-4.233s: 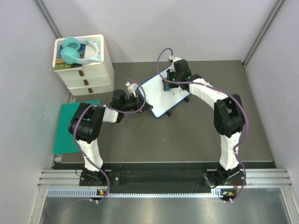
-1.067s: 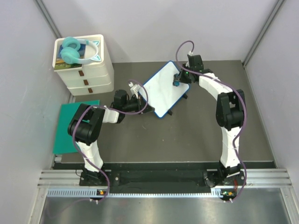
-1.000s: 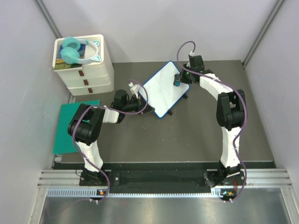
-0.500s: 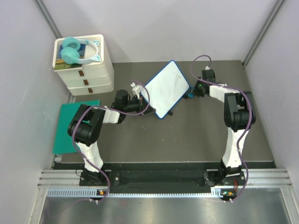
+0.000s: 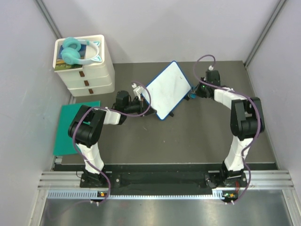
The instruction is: Erase the whiteboard
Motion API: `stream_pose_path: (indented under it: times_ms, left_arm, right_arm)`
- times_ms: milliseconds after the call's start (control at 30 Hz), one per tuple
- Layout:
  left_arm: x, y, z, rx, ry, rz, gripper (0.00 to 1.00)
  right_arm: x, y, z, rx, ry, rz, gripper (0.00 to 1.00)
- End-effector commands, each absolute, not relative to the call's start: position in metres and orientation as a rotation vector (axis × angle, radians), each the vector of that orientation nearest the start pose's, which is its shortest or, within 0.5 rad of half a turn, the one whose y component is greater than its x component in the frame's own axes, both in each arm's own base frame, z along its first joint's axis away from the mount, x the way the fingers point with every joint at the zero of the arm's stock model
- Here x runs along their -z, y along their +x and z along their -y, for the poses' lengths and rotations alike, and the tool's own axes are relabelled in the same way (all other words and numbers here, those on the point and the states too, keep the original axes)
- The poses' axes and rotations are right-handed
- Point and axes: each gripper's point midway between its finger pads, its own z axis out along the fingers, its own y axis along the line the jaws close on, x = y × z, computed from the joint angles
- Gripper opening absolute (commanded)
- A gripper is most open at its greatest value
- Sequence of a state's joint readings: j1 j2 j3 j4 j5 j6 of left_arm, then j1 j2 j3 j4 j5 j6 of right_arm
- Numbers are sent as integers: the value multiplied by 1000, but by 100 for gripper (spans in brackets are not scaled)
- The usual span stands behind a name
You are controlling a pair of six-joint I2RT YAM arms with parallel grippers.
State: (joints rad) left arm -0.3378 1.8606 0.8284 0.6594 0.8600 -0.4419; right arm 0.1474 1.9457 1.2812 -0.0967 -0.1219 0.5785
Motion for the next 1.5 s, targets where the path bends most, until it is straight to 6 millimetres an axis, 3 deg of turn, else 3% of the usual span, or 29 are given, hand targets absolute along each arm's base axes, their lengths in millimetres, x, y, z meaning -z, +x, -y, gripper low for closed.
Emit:
stream_pose_path:
  times_ms: [0,133,167,233,267,300,500,567,833,967,1167,1333,1467]
  left_arm:
    - [-91,338,284,1354,597,-1954,0]
    - [-88,337,284,1355,595,-1960,0]
    - [-89,337,285,1355,598,-1956,0]
    - [-89,338,285,1352,595,-1958,0]
    - [-89,337,285,1353,598,-1957,0]
    - [-89,337,285,1354,599,-1956,0]
    - [-88,338,285,1349,602,-1959,0]
    - [-88,338,285,1351,603,-1960,0]
    - [-88,337,285,1350,605,-1959,0]
    - [-88,337,286,1351,609,-1960,0]
    - [-88,335,286,1346,616,-1963,0]
    - [-88,334,286,1342,620,-1965,0]
    - [-87,334,287,1343,620,-1966,0]
  right_arm:
    - [-159,496,-135,-632,322,-2115,0]
    - [-183,508,-148,-692,273,-2048,0]
    - [-172,512,-153,-698,263,-2074,0]
    - [-175,526,-164,-717,233,-2070,0]
    - [-152,530,-173,-717,227,-2124,0]
    - [-161,538,-180,-730,201,-2109,0]
    - [-150,557,-217,-742,157,-2119,0]
    - [-148,562,-218,-738,167,-2122,0]
    - [-100,552,-198,-607,263,-2201,0]
    - [-69,543,-183,-551,309,-2269,0]
    - [-38,534,-152,-526,432,-2334,0]
    - [-33,532,-139,-496,452,-2357,0]
    - [-45,531,-141,-528,412,-2332,0]
